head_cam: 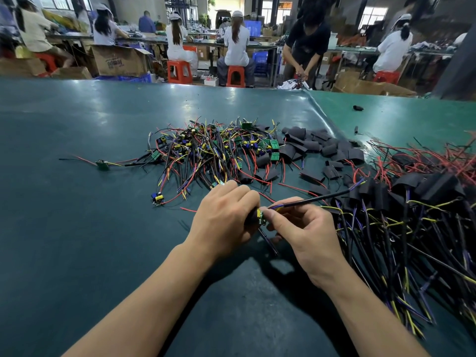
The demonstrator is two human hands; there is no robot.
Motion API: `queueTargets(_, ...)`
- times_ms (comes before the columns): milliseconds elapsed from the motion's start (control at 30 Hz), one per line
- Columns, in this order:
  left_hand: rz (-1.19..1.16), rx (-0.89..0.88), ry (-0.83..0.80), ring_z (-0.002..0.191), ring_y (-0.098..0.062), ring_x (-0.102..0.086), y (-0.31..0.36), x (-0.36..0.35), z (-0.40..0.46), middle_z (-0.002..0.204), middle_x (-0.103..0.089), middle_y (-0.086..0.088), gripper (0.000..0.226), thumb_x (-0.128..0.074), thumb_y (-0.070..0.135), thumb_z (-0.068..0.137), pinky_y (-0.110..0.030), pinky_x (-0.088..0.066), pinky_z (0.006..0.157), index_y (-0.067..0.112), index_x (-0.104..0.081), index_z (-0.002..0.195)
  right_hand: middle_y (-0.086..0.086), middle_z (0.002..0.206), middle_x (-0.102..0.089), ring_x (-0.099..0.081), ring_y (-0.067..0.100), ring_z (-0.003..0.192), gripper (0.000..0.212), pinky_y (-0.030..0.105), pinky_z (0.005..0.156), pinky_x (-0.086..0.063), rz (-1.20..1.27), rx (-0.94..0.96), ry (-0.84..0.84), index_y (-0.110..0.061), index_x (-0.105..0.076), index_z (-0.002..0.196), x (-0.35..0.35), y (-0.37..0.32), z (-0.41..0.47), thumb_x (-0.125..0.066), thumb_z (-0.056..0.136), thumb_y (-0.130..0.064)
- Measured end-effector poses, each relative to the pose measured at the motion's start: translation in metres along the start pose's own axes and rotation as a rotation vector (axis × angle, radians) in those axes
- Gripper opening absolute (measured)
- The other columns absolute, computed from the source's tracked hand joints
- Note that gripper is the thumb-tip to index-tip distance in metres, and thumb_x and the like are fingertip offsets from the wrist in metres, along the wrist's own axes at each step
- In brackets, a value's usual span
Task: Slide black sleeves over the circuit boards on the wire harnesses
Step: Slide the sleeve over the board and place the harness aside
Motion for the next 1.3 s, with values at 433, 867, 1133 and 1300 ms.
queueTargets(433, -0.024, 0.004, -0.073, 0.061, -0.028, -0.052, -0.0008, -0.0014, -0.0013, 0.063, -0.056, -0.005, 0.019, -0.075, 0.009, 0.064, -0.032, -0.043, 0.053, 0.010, -0.056, 0.066, -0.002, 0.069, -0.071, -0.065, 0.008, 0.060, 0.018, 0.025, 0.057, -0.056, -0.149, 0.084, -0.002, -0.018, -0.073, 0.073, -0.0049, -0.0032, -0.0036, -0.077, 0.080, -0.002)
queueTargets(867, 0.013, -0.043, -0.013, 0.060, -0.028, -0.048, 0.0039, -0.0007, -0.0003, 0.063, -0.053, -0.005, 0.016, -0.068, 0.017, 0.068, -0.032, -0.040, 0.054, 0.011, -0.054, 0.066, -0.005, 0.071, -0.074, -0.068, 0.003, 0.064, 0.024, 0.012, 0.063, -0.050, -0.104, 0.135, 0.008, -0.022, -0.074, 0.073, -0.0081, -0.0097, -0.0049, -0.078, 0.075, 0.001)
queueTargets(1133, 0.057, -0.026, 0.044, 0.060, -0.027, -0.048, 0.0055, -0.0034, -0.0011, 0.064, -0.053, -0.003, 0.026, -0.081, 0.017, 0.063, -0.033, -0.039, 0.055, 0.012, -0.056, 0.068, 0.011, 0.079, -0.069, -0.061, 0.013, 0.068, 0.013, 0.035, 0.066, -0.051, -0.092, 0.082, 0.007, -0.025, -0.078, 0.078, -0.0077, -0.0056, -0.0040, -0.077, 0.067, -0.030)
queueTargets(1300, 0.037, -0.028, 0.059, 0.063, -0.027, -0.050, 0.0055, -0.0012, -0.0020, 0.069, -0.061, -0.002, 0.018, -0.070, 0.023, 0.072, -0.035, -0.043, 0.057, 0.009, -0.067, 0.084, 0.010, 0.077, -0.072, -0.061, 0.008, 0.066, 0.006, 0.022, 0.051, -0.049, -0.058, 0.031, -0.069, -0.015, -0.077, 0.086, -0.0046, -0.0031, -0.0045, -0.072, 0.083, -0.016)
Point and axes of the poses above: each hand's wrist, its own z-axis towards the middle knuckle, its own x-axis out of the back of the hand, y = z × x, the point moved 1 cm from there along z, towards the middle knuckle
